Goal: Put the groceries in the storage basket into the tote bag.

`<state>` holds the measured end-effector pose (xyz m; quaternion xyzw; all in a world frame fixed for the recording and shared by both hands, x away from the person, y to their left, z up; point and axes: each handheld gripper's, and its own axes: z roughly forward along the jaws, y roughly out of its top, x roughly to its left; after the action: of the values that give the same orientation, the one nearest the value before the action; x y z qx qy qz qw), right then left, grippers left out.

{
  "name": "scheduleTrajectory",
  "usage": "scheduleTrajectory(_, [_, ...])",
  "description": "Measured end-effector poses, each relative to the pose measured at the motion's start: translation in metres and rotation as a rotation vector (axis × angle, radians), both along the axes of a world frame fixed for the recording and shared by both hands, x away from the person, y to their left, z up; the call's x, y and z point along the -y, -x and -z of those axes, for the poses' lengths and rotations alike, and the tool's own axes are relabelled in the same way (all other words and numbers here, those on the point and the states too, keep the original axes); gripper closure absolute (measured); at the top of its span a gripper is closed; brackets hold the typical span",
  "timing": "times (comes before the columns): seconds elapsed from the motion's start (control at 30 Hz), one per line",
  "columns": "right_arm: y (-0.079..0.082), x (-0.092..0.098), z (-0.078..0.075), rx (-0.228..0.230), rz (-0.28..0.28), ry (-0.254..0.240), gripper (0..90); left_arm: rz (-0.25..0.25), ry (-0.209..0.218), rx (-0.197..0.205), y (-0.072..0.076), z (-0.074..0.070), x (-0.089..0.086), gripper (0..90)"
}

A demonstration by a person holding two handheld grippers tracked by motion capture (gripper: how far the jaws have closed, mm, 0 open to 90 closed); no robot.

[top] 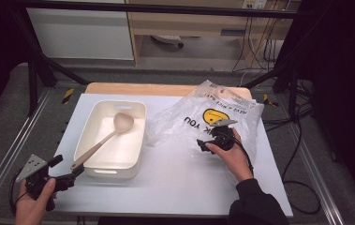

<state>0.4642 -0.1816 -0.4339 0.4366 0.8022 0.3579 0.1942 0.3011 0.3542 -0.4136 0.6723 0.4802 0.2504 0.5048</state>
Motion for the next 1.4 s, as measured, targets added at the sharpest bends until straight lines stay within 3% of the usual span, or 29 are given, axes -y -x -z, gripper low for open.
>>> scheduleTrajectory(0.1, [0.000, -0.002, 0.005, -0.025, -0.009, 0.009, 8.4, 0.001, 0.006, 0.003, 0.000, 0.000, 0.000, 4.3])
scheduleTrajectory(0.27, [-0.001, -0.004, 0.008, -0.022, -0.012, 0.023, 8.1, 0.000, 0.003, -0.001, -0.001, -0.001, 0.003, 4.3])
scheduleTrajectory(0.43, [-0.002, -0.004, 0.012, -0.048, -0.003, 0.028, 7.6, 0.036, -0.017, 0.003, 0.002, -0.003, 0.010, 4.3])
scheduleTrajectory(0.77, [-0.007, -0.001, 0.016, -0.047, 0.023, 0.030, 7.3, 0.031, -0.006, -0.009, 0.000, 0.000, 0.008, 4.3])
scheduleTrajectory(1.07, [-0.014, 0.002, 0.018, -0.030, 0.031, -0.012, 8.9, 0.028, -0.009, -0.015, -0.001, 0.000, 0.006, 4.3])
scheduleTrajectory(1.17, [-0.015, 0.000, 0.024, -0.057, 0.012, -0.003, 7.2, 0.029, -0.007, -0.013, -0.001, 0.000, 0.006, 4.3])
scheduleTrajectory(1.4, [-0.014, -0.002, 0.027, -0.044, 0.000, 0.023, 5.1, 0.022, -0.015, -0.012, 0.000, 0.001, 0.005, 4.3])
